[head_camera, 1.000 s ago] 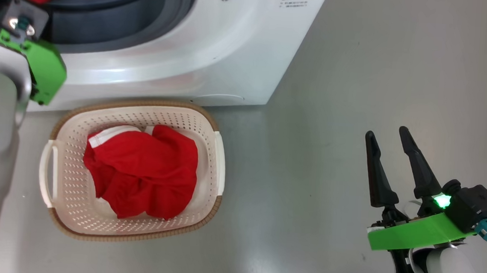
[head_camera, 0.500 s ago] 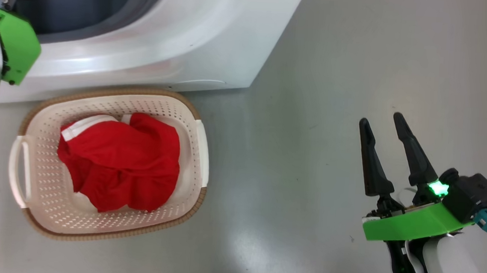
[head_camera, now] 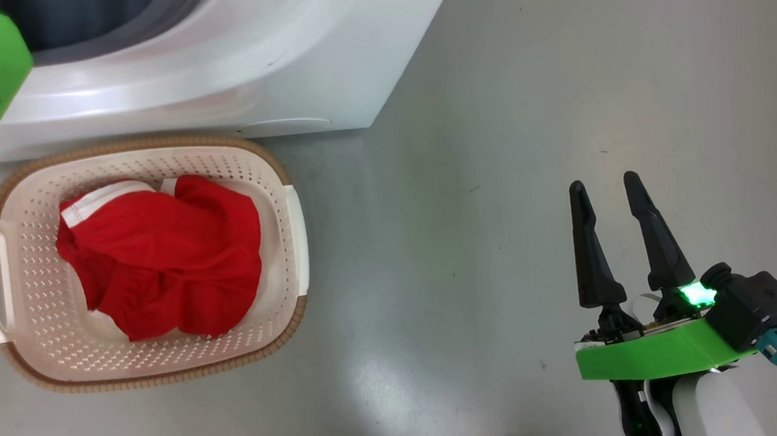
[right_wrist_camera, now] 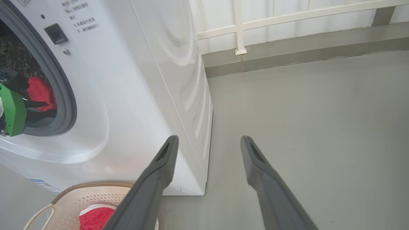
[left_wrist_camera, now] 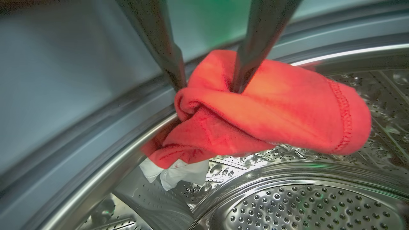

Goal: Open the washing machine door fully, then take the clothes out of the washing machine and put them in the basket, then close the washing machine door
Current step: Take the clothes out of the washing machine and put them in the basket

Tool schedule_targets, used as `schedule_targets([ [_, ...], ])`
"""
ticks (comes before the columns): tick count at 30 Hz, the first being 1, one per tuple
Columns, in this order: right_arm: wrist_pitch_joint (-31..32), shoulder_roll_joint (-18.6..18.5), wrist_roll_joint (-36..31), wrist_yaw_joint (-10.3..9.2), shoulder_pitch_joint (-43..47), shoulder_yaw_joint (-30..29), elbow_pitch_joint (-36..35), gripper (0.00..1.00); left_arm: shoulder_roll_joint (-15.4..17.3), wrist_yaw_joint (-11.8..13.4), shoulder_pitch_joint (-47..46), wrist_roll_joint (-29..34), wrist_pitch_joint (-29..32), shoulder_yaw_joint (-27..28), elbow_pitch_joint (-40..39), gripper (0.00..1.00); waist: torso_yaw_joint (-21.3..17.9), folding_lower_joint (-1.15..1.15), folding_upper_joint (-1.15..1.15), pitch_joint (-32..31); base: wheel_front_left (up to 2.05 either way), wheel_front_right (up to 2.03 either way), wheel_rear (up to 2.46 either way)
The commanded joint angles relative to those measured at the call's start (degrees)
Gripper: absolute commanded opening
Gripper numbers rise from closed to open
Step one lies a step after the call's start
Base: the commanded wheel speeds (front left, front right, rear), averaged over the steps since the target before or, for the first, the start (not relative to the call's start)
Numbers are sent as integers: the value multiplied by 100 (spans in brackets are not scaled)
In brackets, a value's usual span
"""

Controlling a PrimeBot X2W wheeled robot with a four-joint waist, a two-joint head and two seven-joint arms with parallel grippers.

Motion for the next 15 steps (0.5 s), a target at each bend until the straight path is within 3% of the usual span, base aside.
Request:
schedule_targets([
  [1,-36,-34,27,35,2,126,-144,100,322,108,-142,-37,-6,52,-81,0,-21,0,0,-2,0,0,0],
  [10,-36,-34,15,35,31,62,-119,100,283,169,-62,-286,-252,123,-60,0,37,0,0,-127,0,0,0],
  [15,-36,-34,-26,35,70,-4,-85,100,75,-1,129,-815,-751,487,-56,0,164,0,0,-344,0,0,0],
])
